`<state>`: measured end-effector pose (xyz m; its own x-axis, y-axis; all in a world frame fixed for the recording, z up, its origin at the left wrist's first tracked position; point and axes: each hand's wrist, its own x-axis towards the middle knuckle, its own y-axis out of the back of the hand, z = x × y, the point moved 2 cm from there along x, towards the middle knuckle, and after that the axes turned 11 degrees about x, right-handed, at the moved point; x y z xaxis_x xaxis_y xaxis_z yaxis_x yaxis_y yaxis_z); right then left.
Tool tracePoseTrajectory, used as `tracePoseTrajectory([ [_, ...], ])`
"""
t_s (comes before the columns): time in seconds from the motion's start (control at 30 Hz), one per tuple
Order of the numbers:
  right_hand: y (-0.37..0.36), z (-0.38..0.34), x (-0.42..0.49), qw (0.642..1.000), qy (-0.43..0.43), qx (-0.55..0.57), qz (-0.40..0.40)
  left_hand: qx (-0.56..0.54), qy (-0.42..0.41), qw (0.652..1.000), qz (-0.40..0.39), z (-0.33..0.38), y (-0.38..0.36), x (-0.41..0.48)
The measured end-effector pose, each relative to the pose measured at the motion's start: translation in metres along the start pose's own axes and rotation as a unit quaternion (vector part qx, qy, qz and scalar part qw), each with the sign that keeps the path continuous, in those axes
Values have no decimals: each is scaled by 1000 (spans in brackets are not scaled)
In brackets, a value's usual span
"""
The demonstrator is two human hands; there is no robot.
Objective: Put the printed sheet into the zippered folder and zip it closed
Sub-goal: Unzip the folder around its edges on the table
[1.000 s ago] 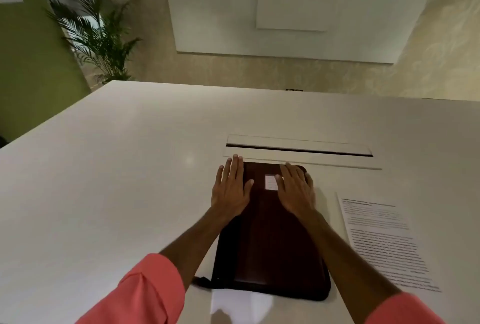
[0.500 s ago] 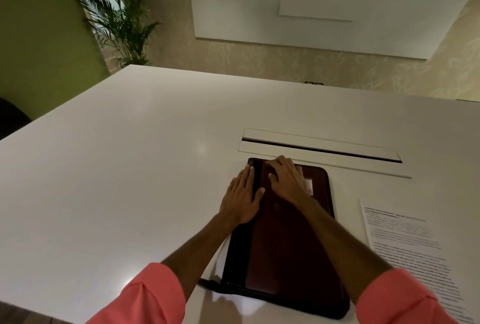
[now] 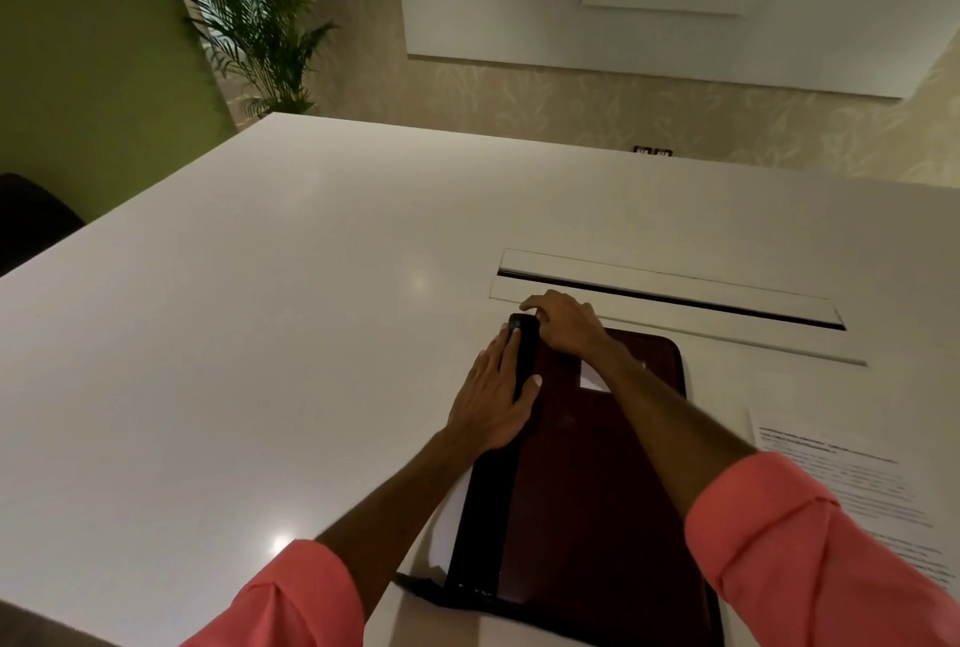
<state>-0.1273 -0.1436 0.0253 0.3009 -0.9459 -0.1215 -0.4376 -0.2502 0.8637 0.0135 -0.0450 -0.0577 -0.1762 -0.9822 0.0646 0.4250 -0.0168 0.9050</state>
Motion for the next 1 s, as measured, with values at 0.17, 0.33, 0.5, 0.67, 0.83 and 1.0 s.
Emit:
tracePoseTrajectory([
  [0.17, 5, -3, 13, 999, 28, 13, -40, -2, -7, 1000, 11, -1, -2, 0],
  [0.33, 7, -7, 23, 996, 54, 58, -42, 4, -7, 1000, 14, -2, -3, 0],
  [0.5, 14, -5, 35, 995, 79, 29, -50, 2, -5, 1000, 10, -2, -4, 0],
  [0.67, 18, -2, 42, 986, 141, -56, -75, 15, -12, 1000, 6, -2, -2, 1],
  [0.83, 20, 7, 37, 979, 169, -94, -59, 26, 6, 1000, 6, -2, -5, 1],
  [1.0, 30, 28, 25, 983, 159, -87, -41, 30, 9, 999, 2, -2, -6, 1],
])
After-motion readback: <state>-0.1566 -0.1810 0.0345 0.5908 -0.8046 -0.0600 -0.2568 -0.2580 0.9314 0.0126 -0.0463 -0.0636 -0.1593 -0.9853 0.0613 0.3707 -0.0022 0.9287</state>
